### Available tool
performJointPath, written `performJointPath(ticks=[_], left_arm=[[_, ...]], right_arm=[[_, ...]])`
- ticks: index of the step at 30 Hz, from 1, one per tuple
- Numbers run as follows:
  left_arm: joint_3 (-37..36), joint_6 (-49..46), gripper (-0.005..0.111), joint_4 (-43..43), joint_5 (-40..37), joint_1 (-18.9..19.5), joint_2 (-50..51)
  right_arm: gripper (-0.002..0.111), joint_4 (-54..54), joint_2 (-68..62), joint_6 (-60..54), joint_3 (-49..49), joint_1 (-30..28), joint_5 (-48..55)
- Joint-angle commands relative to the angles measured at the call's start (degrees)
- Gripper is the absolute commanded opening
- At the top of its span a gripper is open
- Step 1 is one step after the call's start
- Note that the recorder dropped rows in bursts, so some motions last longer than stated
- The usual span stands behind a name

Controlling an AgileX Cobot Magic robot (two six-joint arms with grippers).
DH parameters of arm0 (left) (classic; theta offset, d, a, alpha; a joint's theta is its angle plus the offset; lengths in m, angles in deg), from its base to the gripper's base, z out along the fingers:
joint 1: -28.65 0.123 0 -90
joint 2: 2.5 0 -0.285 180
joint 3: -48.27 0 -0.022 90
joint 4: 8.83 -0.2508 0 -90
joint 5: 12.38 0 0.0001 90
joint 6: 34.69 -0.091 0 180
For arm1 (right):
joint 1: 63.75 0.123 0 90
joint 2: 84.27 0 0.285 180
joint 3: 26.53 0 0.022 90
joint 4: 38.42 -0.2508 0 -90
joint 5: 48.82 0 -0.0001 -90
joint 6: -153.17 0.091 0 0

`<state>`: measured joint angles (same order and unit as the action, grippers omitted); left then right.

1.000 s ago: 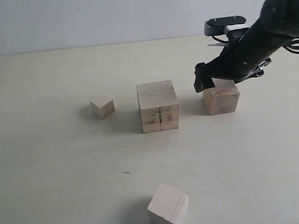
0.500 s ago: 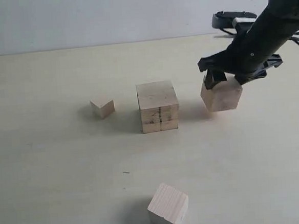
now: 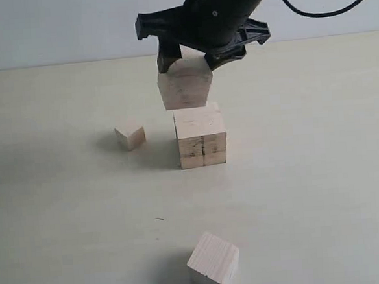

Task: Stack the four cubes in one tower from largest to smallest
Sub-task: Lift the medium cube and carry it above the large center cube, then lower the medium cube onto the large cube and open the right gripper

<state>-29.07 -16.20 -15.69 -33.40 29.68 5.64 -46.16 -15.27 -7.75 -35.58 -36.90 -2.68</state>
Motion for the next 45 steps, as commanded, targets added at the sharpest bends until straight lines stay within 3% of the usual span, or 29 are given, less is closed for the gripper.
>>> performJointPath(ticks=[1, 6, 30, 45], left_arm=[[0.1, -0.2, 0.000, -0.1, 0.4, -0.5, -0.4], [0.1, -0.2, 0.000, -0.1, 0.4, -0.5, -0.4], [0.1, -0.3, 0.000, -0.1, 0.5, -0.5, -0.4], [0.1, -0.3, 0.000, -0.1, 0.5, -0.5, -0.4]], right_arm=[[0.054, 3.3, -5.5, 5.8, -5.0, 0.2, 5.3], [0.054, 8.5, -7.5, 11.6, -5.6, 0.2, 4.5], [0.054, 11.3, -11.5, 11.6, -5.6, 0.2, 4.6], [0.054, 11.1, -10.7, 11.6, -5.6, 0.5, 10.6]])
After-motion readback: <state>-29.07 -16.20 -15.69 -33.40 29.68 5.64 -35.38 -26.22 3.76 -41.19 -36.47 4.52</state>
